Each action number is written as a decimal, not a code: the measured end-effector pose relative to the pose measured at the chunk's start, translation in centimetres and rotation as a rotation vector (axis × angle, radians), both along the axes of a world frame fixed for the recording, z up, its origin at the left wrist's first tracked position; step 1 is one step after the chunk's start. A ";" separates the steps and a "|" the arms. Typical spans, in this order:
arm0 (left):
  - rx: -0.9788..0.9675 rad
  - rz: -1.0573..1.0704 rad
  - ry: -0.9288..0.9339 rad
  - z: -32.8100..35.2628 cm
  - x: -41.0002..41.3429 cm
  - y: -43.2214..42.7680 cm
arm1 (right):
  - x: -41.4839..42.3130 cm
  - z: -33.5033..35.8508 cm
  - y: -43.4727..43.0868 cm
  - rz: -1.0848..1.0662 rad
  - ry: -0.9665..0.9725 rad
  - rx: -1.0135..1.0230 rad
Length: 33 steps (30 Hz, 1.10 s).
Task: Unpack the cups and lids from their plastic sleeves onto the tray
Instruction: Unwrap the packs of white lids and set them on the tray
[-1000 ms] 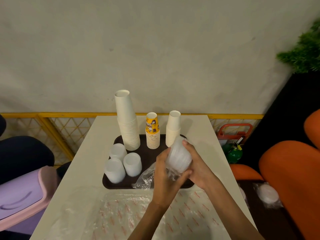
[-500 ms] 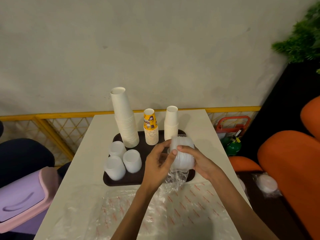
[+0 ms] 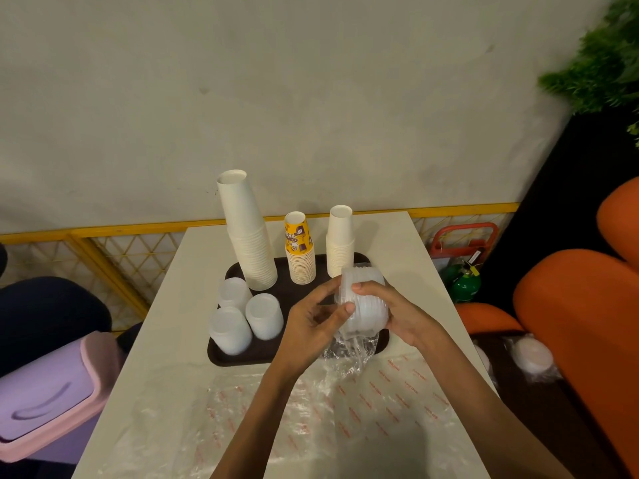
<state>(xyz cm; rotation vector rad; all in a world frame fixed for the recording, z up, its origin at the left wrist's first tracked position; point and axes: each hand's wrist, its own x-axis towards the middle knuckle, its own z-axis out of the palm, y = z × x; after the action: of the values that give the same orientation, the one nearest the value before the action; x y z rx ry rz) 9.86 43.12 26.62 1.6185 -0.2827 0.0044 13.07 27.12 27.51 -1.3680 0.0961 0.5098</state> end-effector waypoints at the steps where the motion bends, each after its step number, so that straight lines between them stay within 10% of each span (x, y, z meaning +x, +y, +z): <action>1: 0.002 -0.004 0.000 0.0 0.0 0.1 | 0.0 0.0 0.0 0.003 0.000 -0.001; 33: -0.064 0.012 0.076 -0.5 0.9 0.4 | 0.5 -0.2 0.4 -0.001 0.061 -0.033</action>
<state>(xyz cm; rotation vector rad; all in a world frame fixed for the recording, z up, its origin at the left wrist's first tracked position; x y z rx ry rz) 10.75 43.47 26.10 1.5527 -0.2122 -0.0389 13.55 27.50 27.26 -1.3846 0.1553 0.5509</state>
